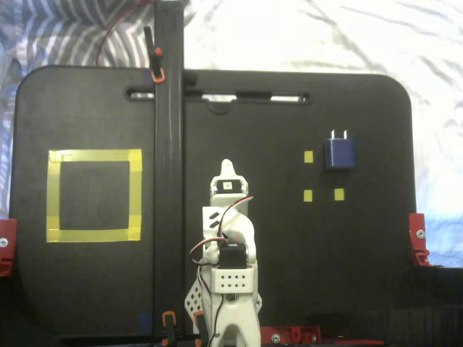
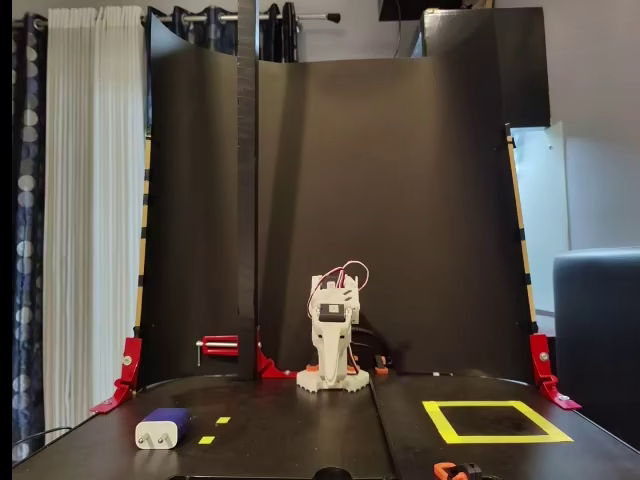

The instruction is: Grasp a block and put it in the designated area.

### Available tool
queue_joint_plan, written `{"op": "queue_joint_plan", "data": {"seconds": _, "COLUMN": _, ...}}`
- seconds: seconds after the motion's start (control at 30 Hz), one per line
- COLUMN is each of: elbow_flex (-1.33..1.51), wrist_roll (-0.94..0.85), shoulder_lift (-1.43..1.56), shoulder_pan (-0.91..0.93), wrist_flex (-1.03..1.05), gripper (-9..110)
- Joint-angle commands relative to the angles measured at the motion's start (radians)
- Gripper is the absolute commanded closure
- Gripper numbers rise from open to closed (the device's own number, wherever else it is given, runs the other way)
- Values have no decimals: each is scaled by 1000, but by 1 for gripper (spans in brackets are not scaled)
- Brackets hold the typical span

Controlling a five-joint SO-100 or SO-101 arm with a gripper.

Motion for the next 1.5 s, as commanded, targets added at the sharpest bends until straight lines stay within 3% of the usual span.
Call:
{"op": "queue_joint_plan", "data": {"seconds": 0.0, "elbow_flex": 3, "wrist_roll": -2, "shoulder_lift": 6, "shoulder_pan": 2, "wrist_flex": 0, "gripper": 101}}
{"op": "queue_joint_plan", "data": {"seconds": 0.93, "elbow_flex": -17, "wrist_roll": -2, "shoulder_lift": -12, "shoulder_pan": 5, "wrist_flex": -3, "gripper": 101}}
{"op": "queue_joint_plan", "data": {"seconds": 1.3, "elbow_flex": -494, "wrist_roll": -15, "shoulder_lift": -414, "shoulder_pan": 87, "wrist_flex": -5, "gripper": 101}}
{"op": "queue_joint_plan", "data": {"seconds": 1.47, "elbow_flex": -707, "wrist_roll": -153, "shoulder_lift": -586, "shoulder_pan": 124, "wrist_flex": 3, "gripper": 101}}
